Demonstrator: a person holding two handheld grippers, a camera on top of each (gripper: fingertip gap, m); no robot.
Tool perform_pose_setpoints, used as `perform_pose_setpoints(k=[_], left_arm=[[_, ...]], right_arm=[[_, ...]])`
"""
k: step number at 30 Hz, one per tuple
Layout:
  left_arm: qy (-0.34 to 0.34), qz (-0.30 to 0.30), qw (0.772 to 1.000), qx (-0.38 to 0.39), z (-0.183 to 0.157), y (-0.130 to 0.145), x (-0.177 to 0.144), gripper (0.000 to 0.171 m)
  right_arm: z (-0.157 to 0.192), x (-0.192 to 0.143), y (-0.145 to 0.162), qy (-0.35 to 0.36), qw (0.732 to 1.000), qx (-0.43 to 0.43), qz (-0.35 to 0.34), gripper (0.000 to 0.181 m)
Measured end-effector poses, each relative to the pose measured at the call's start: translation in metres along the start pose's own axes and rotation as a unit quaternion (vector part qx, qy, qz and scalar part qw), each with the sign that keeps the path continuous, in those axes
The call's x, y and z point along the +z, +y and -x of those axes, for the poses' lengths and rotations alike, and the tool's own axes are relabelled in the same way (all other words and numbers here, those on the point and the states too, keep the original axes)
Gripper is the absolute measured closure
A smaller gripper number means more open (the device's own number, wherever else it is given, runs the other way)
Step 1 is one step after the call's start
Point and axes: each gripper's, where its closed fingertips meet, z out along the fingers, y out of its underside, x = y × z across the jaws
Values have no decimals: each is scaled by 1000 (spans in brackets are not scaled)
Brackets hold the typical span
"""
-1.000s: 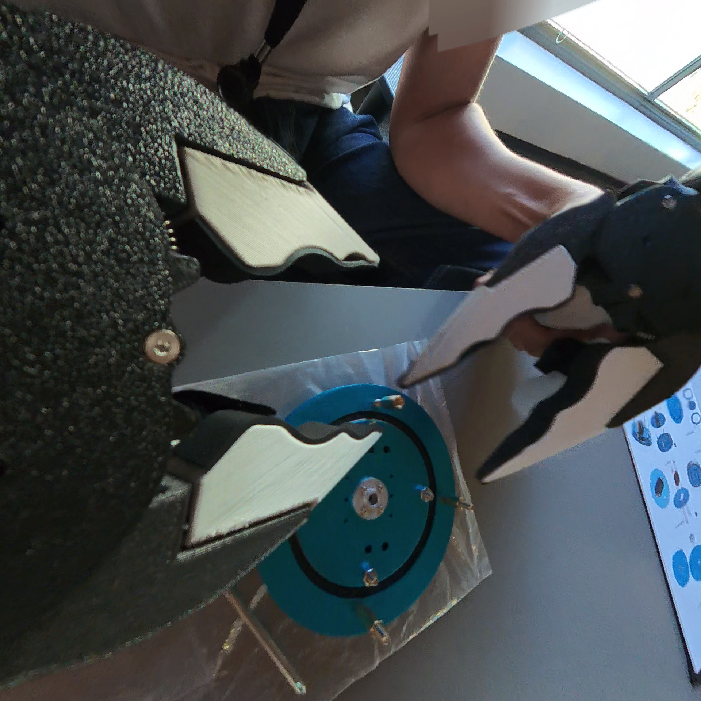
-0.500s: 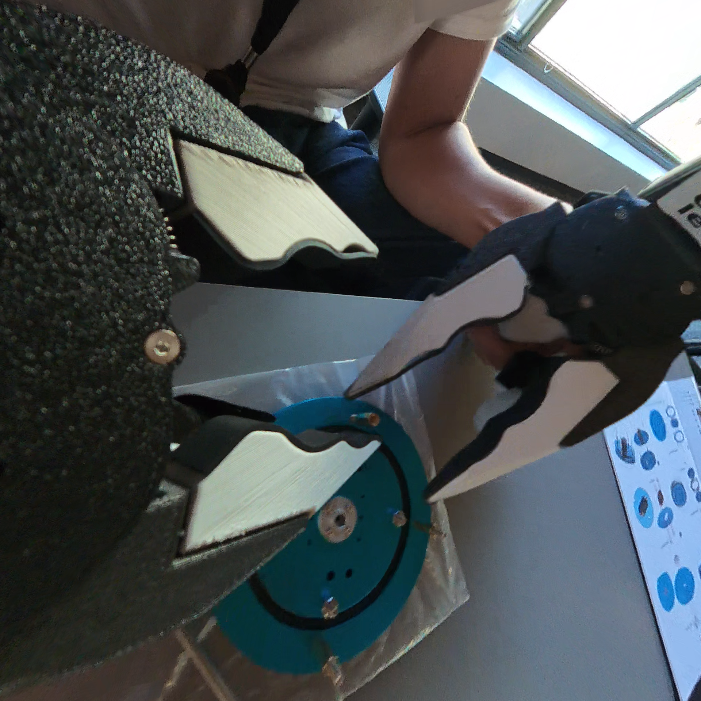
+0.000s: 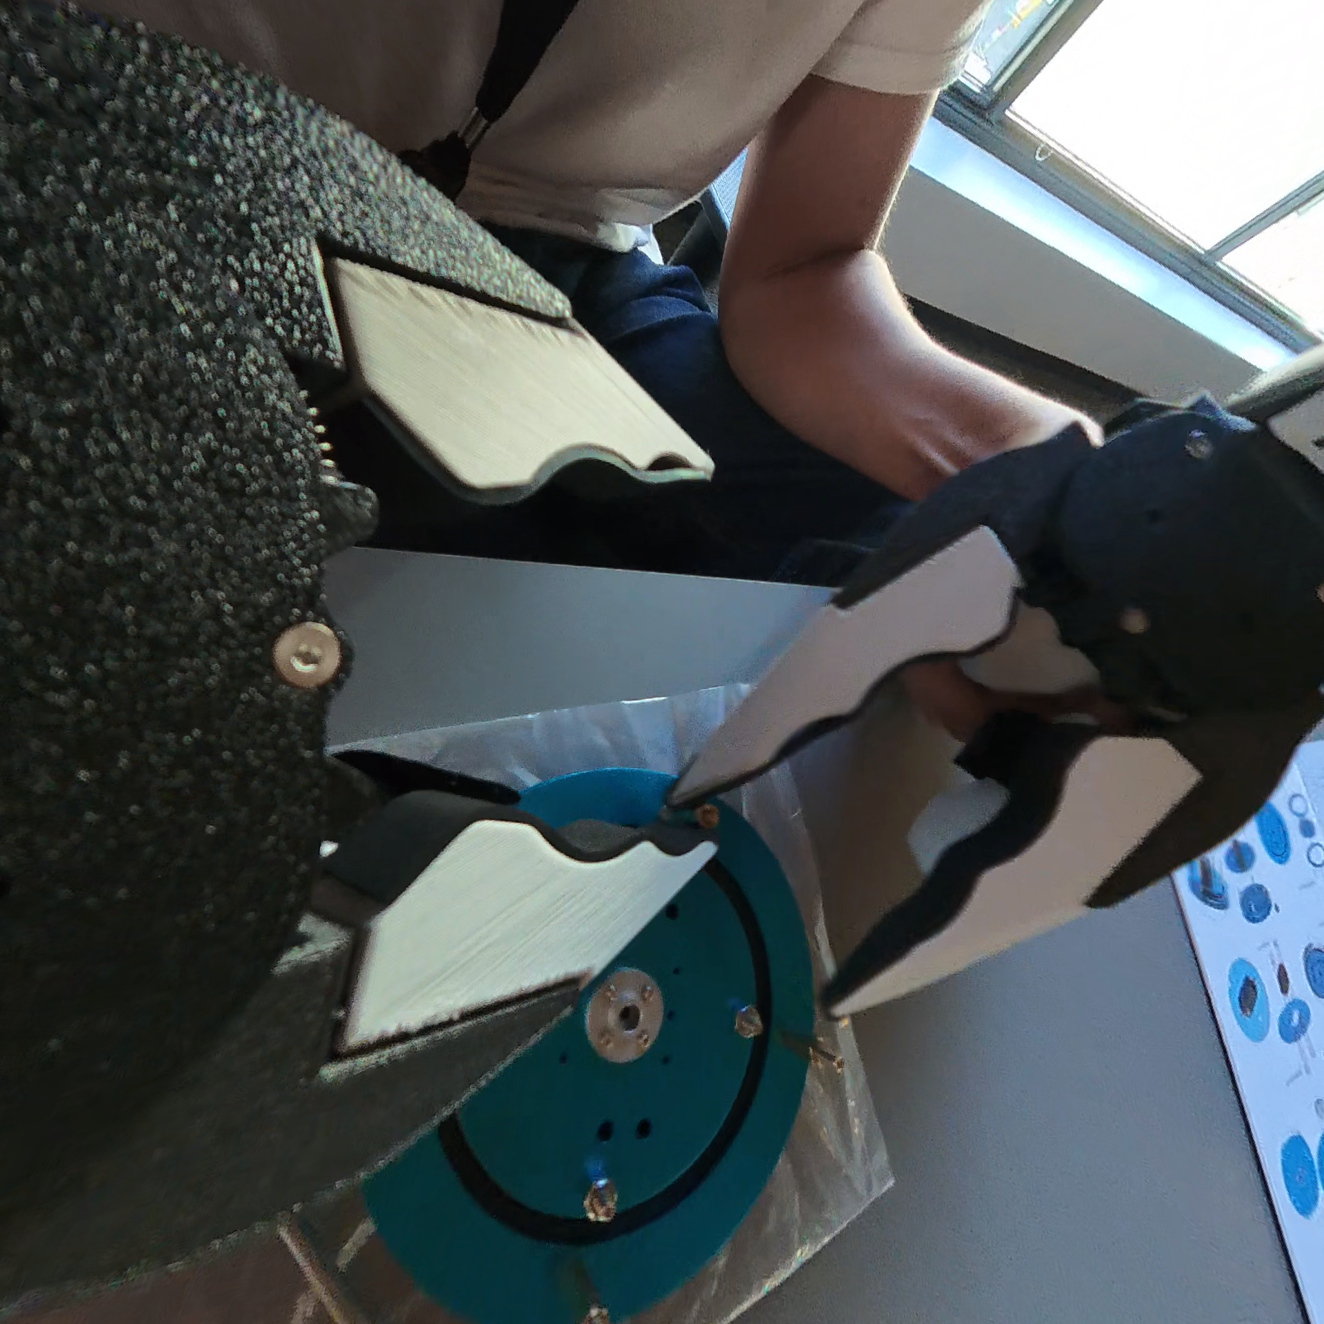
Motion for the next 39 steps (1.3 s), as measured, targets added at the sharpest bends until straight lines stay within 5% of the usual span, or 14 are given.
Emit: perform_pose_setpoints(k=[4, 11, 18, 23, 29, 35, 39], left_arm=[[-34, 4, 999, -21, 25, 15, -21, 119], [14, 6, 1000, 6, -6, 1, 2, 115], [-34, -8, 999, -41, 33, 15, -31, 116], [13, -2, 1000, 3, -2, 0, -7, 113], [-43, 9, 999, -30, 35, 18, -23, 117], [13, -6, 1000, -1, 0, 0, -7, 113], [-8, 17, 1000, -15, 15, 10, -4, 107]], right_arm=[[1, -17, 9, 15, 1000, 10, -3, 95], [-4, 1, -7, -3, 1000, 5, -12, 88], [-6, -20, 7, 14, 1000, 22, 1, 95], [-6, 1, -9, -10, 1000, 19, -8, 86], [5, -10, 3, -10, 1000, 23, 2, 92], [-8, 0, -10, 20, 1000, 13, -11, 85], [-2, 5, -4, 19, 1000, 7, 4, 83]])
